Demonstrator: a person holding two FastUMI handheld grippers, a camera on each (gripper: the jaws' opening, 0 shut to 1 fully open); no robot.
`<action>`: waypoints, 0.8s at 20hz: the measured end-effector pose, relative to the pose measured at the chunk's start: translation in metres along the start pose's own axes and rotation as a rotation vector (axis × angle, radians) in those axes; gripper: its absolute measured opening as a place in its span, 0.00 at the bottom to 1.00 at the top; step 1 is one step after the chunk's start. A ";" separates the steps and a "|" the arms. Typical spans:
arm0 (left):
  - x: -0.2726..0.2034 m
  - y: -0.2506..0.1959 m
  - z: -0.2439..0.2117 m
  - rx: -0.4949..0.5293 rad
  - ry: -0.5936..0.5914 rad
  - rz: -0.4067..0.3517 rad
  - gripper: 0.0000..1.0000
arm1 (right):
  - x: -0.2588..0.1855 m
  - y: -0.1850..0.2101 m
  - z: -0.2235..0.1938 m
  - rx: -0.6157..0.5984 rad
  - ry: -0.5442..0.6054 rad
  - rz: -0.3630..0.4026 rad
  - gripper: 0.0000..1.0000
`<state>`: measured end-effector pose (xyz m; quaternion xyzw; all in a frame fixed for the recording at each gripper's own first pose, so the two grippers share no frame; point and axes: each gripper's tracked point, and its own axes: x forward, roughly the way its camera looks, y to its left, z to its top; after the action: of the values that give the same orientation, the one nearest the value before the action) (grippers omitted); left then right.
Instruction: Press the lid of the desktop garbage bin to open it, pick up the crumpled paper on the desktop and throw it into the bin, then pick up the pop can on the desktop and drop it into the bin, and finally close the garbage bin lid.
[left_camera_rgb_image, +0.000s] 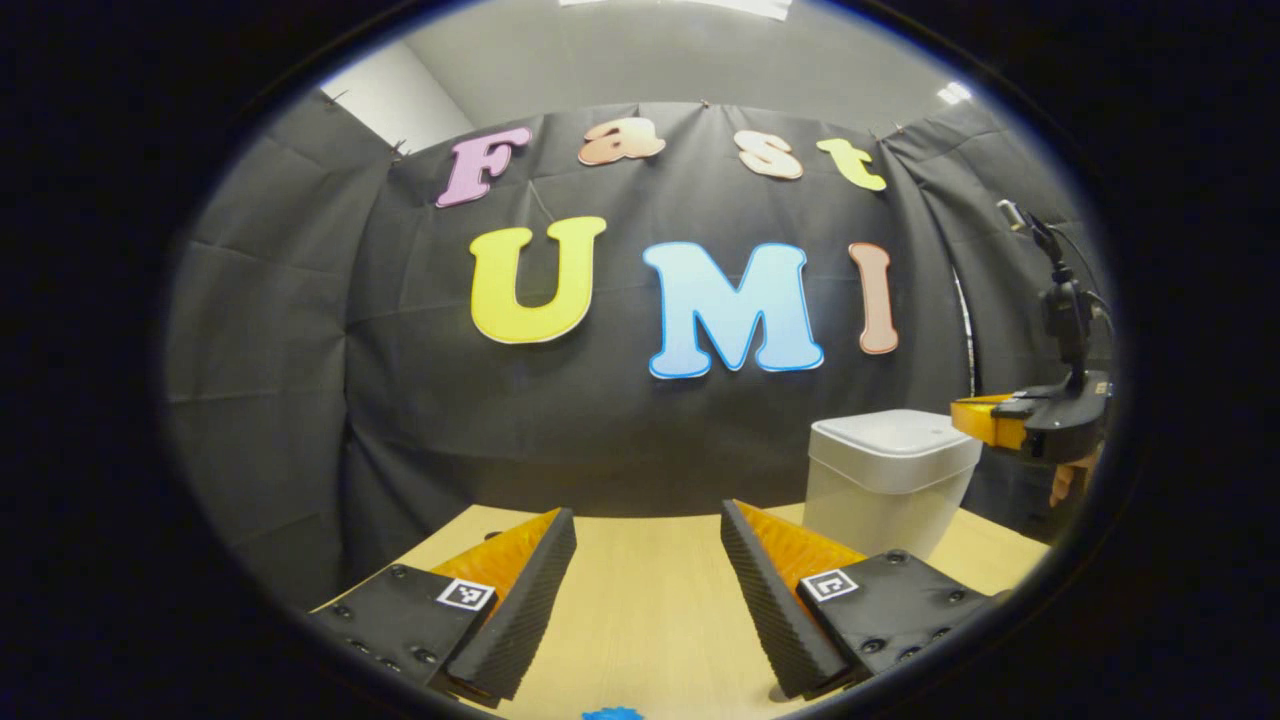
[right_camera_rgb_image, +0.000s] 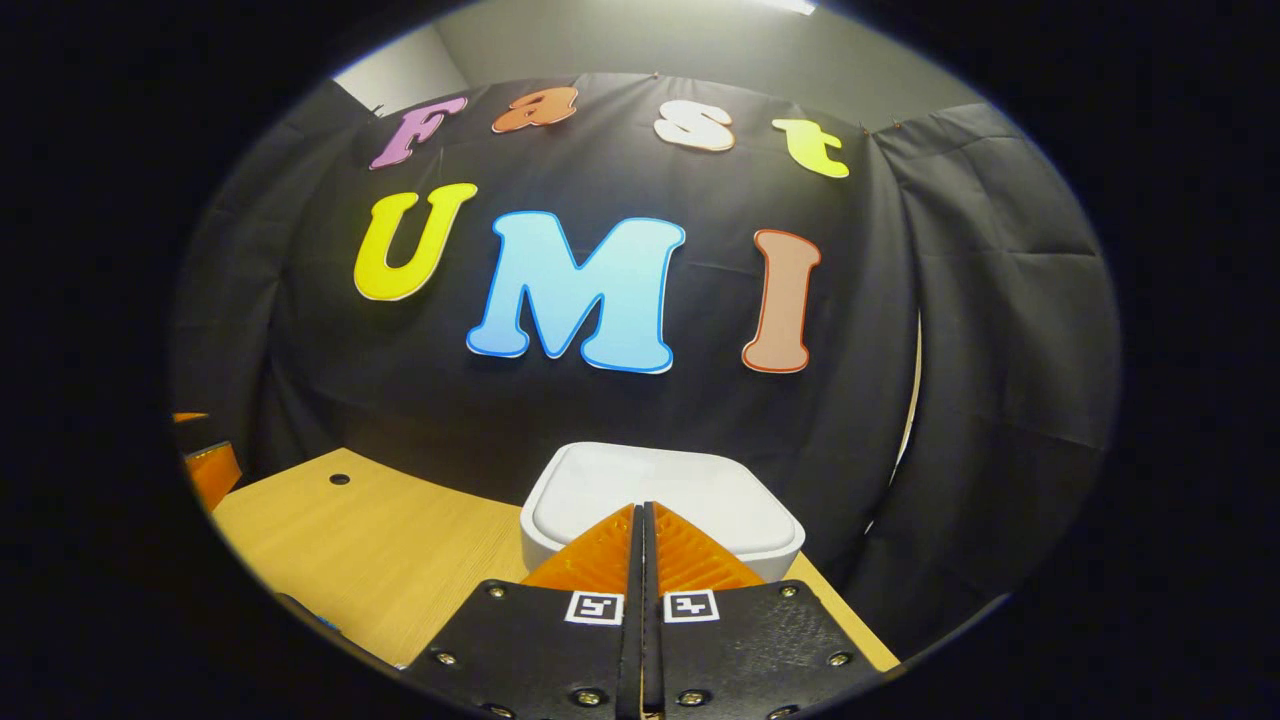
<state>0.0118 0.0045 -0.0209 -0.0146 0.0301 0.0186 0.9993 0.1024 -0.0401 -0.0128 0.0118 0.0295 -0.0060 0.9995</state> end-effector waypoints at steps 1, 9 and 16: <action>-0.001 0.003 0.000 -0.002 0.001 0.006 0.95 | 0.008 -0.003 -0.001 0.006 0.009 -0.005 0.01; -0.006 0.012 0.000 0.000 0.001 0.037 0.95 | 0.026 -0.011 -0.024 0.020 0.103 -0.021 0.01; -0.007 0.015 -0.002 -0.019 0.004 0.053 0.95 | 0.028 -0.012 -0.026 0.061 0.118 -0.023 0.01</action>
<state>0.0039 0.0189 -0.0230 -0.0236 0.0321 0.0454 0.9982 0.1288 -0.0519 -0.0412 0.0422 0.0884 -0.0177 0.9950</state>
